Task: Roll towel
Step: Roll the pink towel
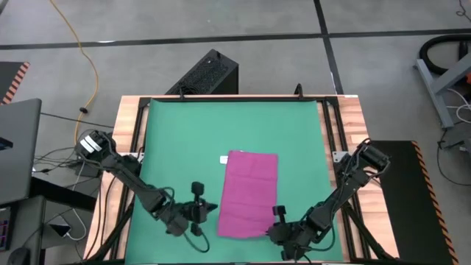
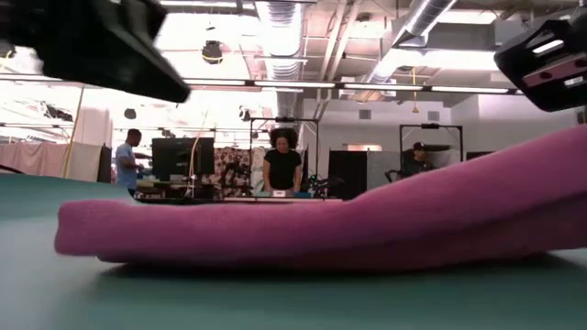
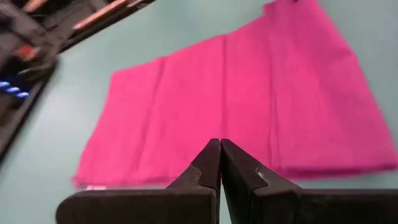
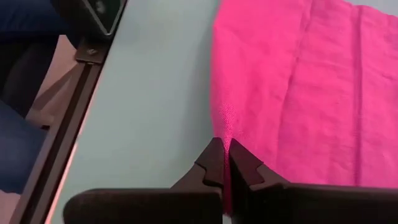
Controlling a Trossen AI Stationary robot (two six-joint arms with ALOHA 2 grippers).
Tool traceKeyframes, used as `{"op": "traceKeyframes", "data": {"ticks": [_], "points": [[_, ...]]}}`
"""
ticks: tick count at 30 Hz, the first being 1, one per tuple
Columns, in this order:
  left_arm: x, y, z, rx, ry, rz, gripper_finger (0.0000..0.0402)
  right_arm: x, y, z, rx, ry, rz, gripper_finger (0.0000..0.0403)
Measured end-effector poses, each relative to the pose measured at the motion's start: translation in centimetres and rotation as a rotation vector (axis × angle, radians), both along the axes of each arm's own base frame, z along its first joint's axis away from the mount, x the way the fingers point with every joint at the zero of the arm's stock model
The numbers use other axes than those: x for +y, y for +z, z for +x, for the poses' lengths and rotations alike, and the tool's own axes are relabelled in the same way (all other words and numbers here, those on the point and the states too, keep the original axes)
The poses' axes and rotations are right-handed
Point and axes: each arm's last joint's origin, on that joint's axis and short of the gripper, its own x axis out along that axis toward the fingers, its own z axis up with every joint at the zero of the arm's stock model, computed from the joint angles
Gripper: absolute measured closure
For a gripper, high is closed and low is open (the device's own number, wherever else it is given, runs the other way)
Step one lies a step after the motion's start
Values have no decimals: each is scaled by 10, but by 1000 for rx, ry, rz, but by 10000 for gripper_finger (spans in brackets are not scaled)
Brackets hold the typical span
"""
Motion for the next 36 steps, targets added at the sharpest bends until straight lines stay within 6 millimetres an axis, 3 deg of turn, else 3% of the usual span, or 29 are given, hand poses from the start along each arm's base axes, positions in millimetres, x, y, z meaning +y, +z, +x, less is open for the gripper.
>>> {"op": "traceKeyframes", "data": {"ticks": [4,7,12,16,23,36], "points": [[6,6,16,20,-224,-133,401,-3,0,2,3,-11,-6,386],[8,6,22,-9,-254,-159,401,-4,-1,2,13,-14,-18,386],[1,-22,36,-14,-319,-114,401,-6,-2,1,27,-15,-32,386],[2,-46,45,-2,-317,-102,401,-6,-2,1,28,-15,-33,386],[5,-62,53,44,-298,-145,401,-4,-2,-1,28,-9,-33,386],[14,-75,54,145,-247,-250,401,-4,-2,0,25,-27,-10,386]]}}
